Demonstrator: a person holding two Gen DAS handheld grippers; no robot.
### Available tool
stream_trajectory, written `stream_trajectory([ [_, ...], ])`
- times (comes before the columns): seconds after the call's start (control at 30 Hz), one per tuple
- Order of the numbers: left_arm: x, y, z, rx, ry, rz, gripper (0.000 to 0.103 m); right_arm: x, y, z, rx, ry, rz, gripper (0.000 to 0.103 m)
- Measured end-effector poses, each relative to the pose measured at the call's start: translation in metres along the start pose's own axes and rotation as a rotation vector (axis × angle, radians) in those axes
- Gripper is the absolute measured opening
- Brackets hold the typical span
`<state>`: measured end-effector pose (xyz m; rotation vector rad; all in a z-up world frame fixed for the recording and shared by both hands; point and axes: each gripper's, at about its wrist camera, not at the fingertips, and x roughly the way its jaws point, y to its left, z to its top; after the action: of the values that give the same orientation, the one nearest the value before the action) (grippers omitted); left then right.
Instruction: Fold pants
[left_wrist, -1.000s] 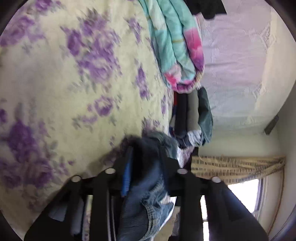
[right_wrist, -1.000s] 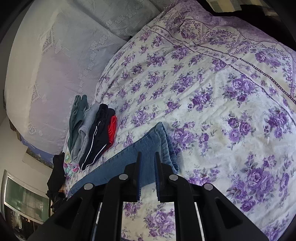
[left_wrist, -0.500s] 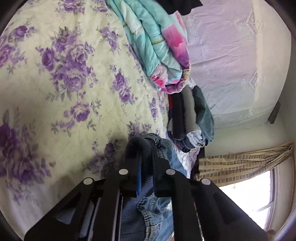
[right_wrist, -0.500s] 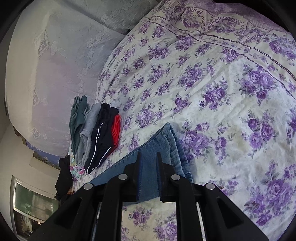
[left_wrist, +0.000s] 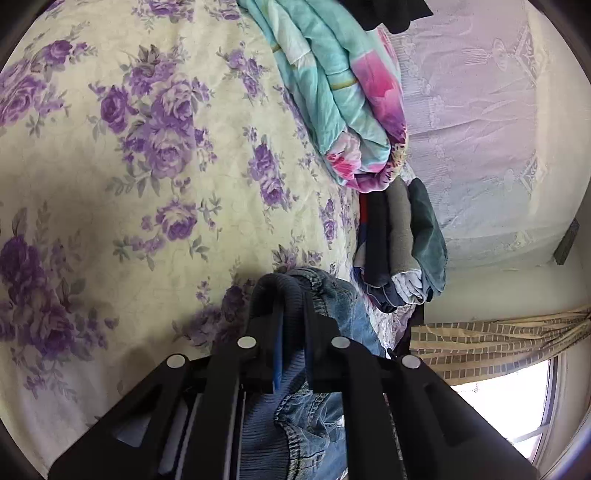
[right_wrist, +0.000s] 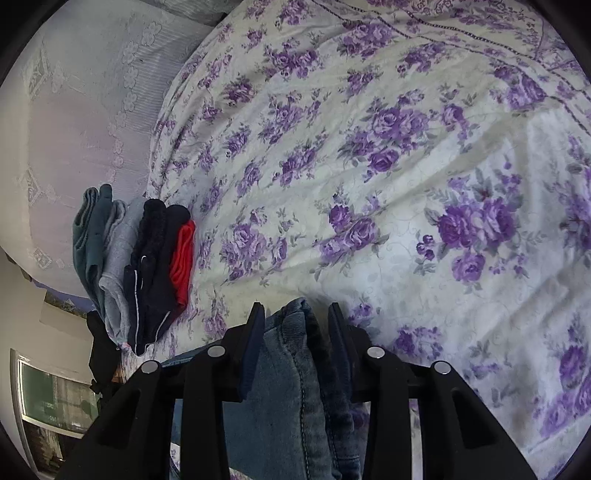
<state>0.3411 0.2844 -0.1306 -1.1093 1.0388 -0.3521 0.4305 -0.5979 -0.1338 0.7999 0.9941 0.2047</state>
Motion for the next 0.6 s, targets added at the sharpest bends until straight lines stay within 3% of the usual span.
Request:
stream_trajectory([
  [0.1,-0.002,-0.007,-0.001,0.01,-0.007,0.012,0.008,-0.002,0.01,-0.005,-0.069,-0.04,-0.041,0.014],
  [0.3,-0.029,-0.028,-0.017,0.075,-0.042,-0.06,0.008,-0.063,0.036,-0.029,-0.14,-0.131,0.061,0.011],
  [0.47,-0.052,-0.043,-0.041,0.136,-0.053,-0.092,0.008,-0.122,0.056,-0.074,-0.212,-0.195,0.108,0.01],
  [0.6,-0.087,-0.051,-0.075,0.193,-0.099,-0.147,0.0,-0.165,0.053,-0.115,-0.225,-0.243,0.162,0.01],
])
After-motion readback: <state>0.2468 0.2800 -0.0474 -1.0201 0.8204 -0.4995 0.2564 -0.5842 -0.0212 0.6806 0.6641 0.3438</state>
